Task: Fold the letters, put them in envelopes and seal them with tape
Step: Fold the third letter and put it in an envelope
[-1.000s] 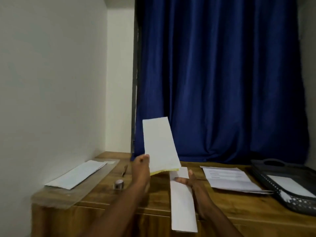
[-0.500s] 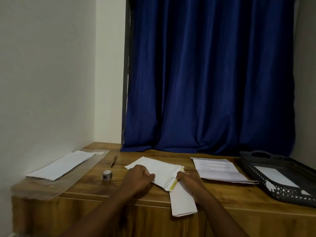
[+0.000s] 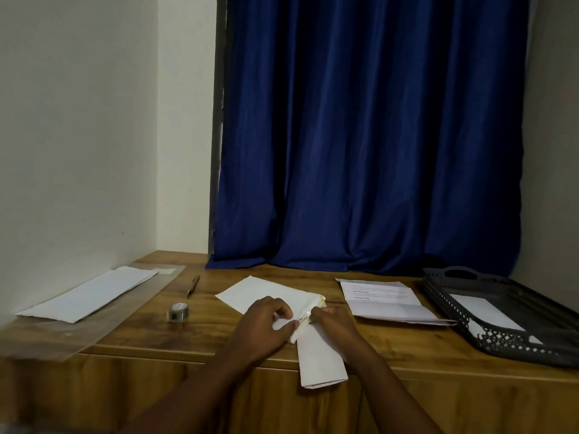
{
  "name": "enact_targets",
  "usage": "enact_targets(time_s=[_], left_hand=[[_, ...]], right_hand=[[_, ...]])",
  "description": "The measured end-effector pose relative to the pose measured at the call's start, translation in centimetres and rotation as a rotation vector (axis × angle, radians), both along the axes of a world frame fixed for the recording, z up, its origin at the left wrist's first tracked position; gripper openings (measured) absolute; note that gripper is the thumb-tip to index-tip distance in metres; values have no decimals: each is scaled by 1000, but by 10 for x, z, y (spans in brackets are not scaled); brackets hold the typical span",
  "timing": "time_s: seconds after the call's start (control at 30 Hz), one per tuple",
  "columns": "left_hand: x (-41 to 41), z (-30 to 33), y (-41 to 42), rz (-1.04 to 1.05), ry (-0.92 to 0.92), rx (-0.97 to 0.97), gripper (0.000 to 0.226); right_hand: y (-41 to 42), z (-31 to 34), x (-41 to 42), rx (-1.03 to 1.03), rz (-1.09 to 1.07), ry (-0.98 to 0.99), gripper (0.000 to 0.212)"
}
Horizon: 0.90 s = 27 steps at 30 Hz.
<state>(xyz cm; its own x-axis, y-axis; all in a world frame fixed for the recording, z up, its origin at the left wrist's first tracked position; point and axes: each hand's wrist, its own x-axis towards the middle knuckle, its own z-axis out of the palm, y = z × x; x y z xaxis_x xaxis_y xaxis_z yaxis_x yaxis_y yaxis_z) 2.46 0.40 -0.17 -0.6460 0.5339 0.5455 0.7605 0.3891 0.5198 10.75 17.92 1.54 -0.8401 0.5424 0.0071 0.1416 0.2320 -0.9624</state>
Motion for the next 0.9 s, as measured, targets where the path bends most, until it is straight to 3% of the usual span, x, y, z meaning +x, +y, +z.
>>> enact_targets(time_s=[0.1,0.23,0.43,0.63,0.9], left_hand=[[1,0,0,9,32,-62,23],[3,-3,3,43,120,-152,40],[6,-1,3,85,109,-38,10],[7,4,4,119,30,105,8],[9,18,7,212,349,-93,19]], right_hand=[[-2,1,-1,-12,-14,3,17],[-4,2,2,-41,-5,18,30],[-8,3,3,-51,2,72,35],[-7,-1,2,17,18,45,18],[-6,-2,1,32,-11,50,24]])
